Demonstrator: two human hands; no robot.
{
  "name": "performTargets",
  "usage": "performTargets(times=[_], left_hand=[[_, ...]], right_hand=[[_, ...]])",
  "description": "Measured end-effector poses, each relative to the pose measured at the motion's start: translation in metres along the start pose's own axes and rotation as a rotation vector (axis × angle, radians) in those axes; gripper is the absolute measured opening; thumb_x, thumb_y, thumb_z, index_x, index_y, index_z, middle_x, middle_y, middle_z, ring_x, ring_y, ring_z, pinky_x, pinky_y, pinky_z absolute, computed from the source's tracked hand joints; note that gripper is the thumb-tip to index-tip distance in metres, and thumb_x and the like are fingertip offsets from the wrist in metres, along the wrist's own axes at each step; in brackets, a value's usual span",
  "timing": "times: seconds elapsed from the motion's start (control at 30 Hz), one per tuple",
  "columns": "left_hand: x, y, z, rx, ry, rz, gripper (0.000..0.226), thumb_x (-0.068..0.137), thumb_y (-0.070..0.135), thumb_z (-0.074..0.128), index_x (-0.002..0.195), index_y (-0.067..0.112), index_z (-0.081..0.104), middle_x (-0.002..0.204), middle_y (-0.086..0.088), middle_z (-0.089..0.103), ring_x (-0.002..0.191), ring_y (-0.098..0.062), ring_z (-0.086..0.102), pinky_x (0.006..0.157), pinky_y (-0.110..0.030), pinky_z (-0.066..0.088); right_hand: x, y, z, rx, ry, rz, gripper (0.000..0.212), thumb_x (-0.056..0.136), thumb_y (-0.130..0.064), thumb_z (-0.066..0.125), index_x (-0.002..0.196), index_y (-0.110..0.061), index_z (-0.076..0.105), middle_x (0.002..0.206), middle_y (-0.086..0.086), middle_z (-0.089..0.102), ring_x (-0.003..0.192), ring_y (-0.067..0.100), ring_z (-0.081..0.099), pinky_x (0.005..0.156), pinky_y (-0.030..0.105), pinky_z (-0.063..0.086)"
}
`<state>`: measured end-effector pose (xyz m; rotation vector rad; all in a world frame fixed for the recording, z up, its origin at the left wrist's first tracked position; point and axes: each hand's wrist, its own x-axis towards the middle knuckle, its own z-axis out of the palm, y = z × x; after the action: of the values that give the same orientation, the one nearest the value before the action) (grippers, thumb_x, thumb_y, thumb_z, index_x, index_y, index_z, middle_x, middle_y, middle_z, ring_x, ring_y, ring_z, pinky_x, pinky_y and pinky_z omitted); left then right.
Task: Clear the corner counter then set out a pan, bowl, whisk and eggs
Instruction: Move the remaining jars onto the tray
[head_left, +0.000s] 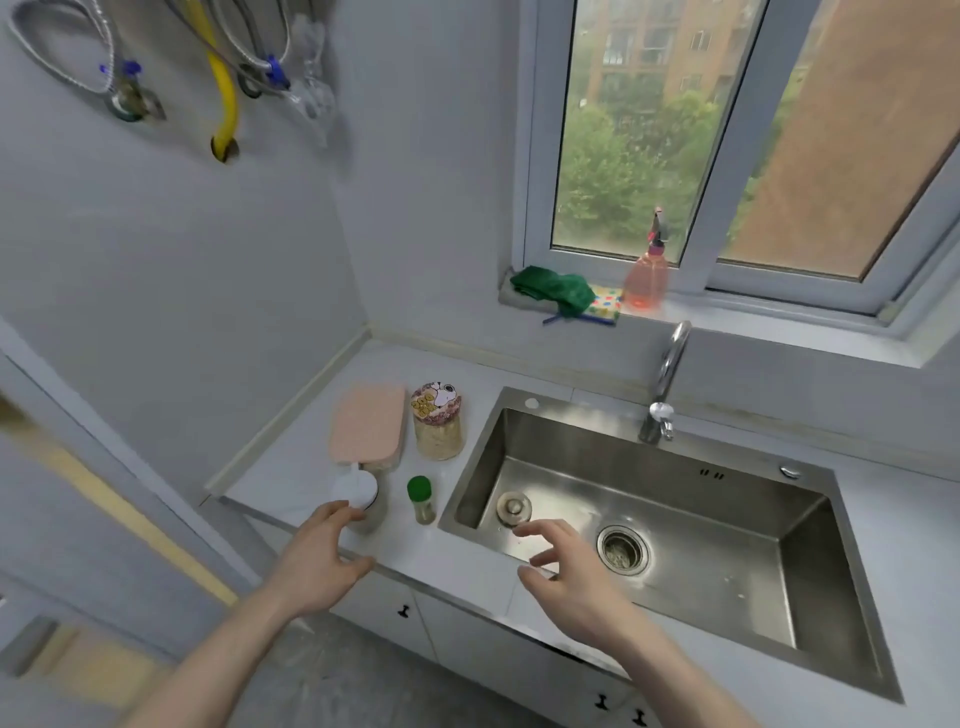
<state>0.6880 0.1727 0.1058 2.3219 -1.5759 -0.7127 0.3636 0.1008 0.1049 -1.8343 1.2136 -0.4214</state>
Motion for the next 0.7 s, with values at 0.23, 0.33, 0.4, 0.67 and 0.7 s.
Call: performTargets(times=[0.23, 0.33, 0.4, 0.67, 0.7], left_hand=[[0.074, -0.023, -0.013, 0.071, -0.037, -0.080, 0.074, 0.083, 0.040, 0.074, 0.149, 0.027, 0.043, 0.163, -0.004, 0.026, 0.145, -0.029, 0.034, 0.117, -0.036, 0.032], [0.099, -0.035, -0.013, 0.096, -0.089, -0.045, 0.077, 0.082, 0.039, 0.073, 0.151, 0.034, 0.039, 0.165, -0.001, 0.017, 0.144, -0.033, 0.031, 0.116, -0.038, 0.032], [0.119, -0.044, -0.013, 0.146, -0.137, 0.007, 0.082, 0.082, 0.041, 0.072, 0.154, 0.035, 0.033, 0.166, 0.003, 0.012, 0.144, -0.033, 0.029, 0.115, -0.037, 0.032], [0.186, -0.079, -0.007, 0.295, -0.384, 0.251, 0.091, 0.074, 0.039, 0.060, 0.156, 0.036, 0.022, 0.166, 0.006, 0.009, 0.144, -0.028, 0.028, 0.110, -0.036, 0.039], [0.193, -0.084, -0.005, 0.312, -0.407, 0.277, 0.092, 0.073, 0.039, 0.059, 0.156, 0.037, 0.021, 0.167, 0.006, 0.009, 0.146, -0.028, 0.026, 0.112, -0.036, 0.038]], right_hand=[[0.092, -0.017, 0.032, -0.088, -0.120, -0.019, 0.040, 0.091, -0.033, 0.058, 0.131, -0.040, 0.051, 0.127, -0.022, 0.047, 0.106, 0.000, 0.060, 0.086, 0.019, 0.050], [0.116, -0.023, 0.046, -0.073, -0.146, 0.006, 0.042, 0.092, -0.030, 0.058, 0.132, -0.041, 0.049, 0.128, -0.021, 0.049, 0.106, 0.000, 0.058, 0.085, 0.014, 0.046], [0.134, -0.028, 0.056, -0.087, -0.137, 0.014, 0.047, 0.093, -0.028, 0.059, 0.137, -0.040, 0.047, 0.128, -0.019, 0.047, 0.107, 0.002, 0.056, 0.088, 0.016, 0.045], [0.200, -0.038, 0.127, -0.195, -0.111, 0.154, 0.067, 0.090, -0.024, 0.061, 0.151, -0.034, 0.035, 0.158, -0.010, 0.029, 0.138, 0.021, 0.044, 0.114, 0.033, 0.039], [0.207, -0.036, 0.137, -0.220, -0.109, 0.180, 0.069, 0.089, -0.022, 0.061, 0.152, -0.034, 0.034, 0.160, -0.008, 0.026, 0.141, 0.023, 0.042, 0.115, 0.034, 0.038]])
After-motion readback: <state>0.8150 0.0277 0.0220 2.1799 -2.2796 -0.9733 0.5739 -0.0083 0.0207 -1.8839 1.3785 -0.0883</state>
